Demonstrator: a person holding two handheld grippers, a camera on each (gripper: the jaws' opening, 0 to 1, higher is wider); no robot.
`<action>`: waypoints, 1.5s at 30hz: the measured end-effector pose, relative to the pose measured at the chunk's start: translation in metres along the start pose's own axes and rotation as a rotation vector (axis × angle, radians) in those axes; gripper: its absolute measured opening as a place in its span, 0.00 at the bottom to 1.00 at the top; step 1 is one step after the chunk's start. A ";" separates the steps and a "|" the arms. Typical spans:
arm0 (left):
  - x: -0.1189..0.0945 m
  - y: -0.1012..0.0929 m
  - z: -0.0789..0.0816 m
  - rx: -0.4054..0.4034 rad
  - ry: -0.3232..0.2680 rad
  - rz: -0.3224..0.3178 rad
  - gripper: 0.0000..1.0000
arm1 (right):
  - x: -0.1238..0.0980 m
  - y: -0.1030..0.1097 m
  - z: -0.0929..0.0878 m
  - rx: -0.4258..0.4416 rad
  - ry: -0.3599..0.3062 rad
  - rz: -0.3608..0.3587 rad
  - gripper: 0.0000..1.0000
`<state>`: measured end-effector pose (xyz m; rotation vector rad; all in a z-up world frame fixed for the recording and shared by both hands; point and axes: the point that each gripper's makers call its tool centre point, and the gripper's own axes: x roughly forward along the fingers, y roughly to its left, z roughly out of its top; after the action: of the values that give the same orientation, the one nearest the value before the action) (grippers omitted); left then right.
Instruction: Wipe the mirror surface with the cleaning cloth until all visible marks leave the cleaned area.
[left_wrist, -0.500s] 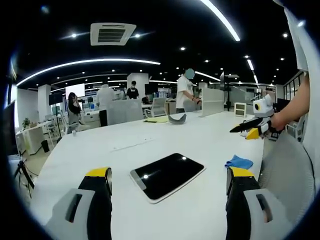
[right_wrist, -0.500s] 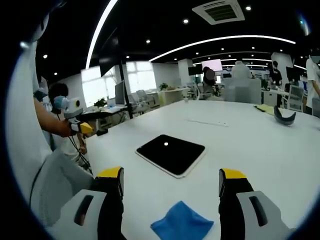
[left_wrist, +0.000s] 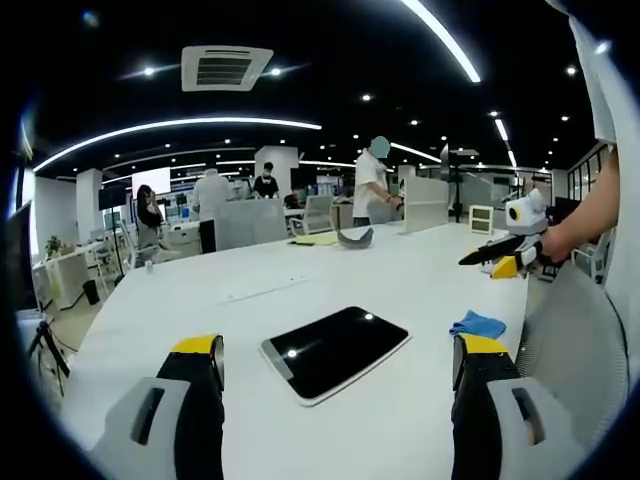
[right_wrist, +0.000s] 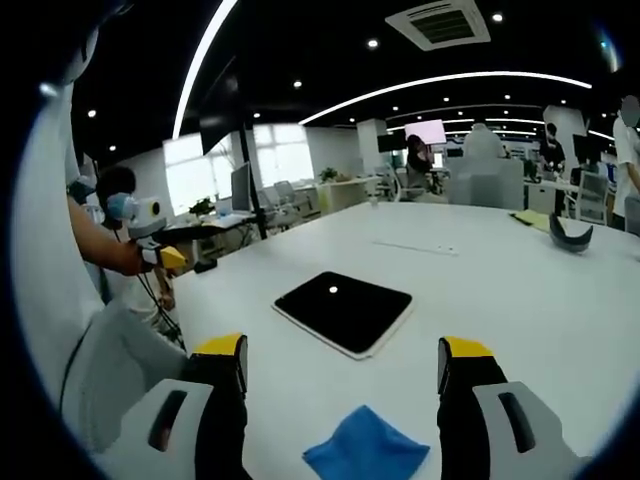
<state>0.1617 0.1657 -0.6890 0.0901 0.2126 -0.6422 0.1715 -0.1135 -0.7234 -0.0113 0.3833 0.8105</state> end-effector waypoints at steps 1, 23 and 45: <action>0.000 0.000 0.000 0.001 0.000 0.000 0.96 | 0.000 0.000 0.000 0.001 0.000 -0.001 0.77; 0.000 0.001 0.000 0.001 0.001 -0.004 0.96 | 0.000 0.001 0.002 0.008 -0.008 -0.001 0.78; 0.000 0.002 0.001 -0.005 -0.003 0.000 0.96 | -0.002 -0.004 0.000 0.005 0.001 -0.006 0.78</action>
<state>0.1635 0.1669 -0.6877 0.0840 0.2116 -0.6417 0.1730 -0.1173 -0.7236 -0.0081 0.3857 0.8038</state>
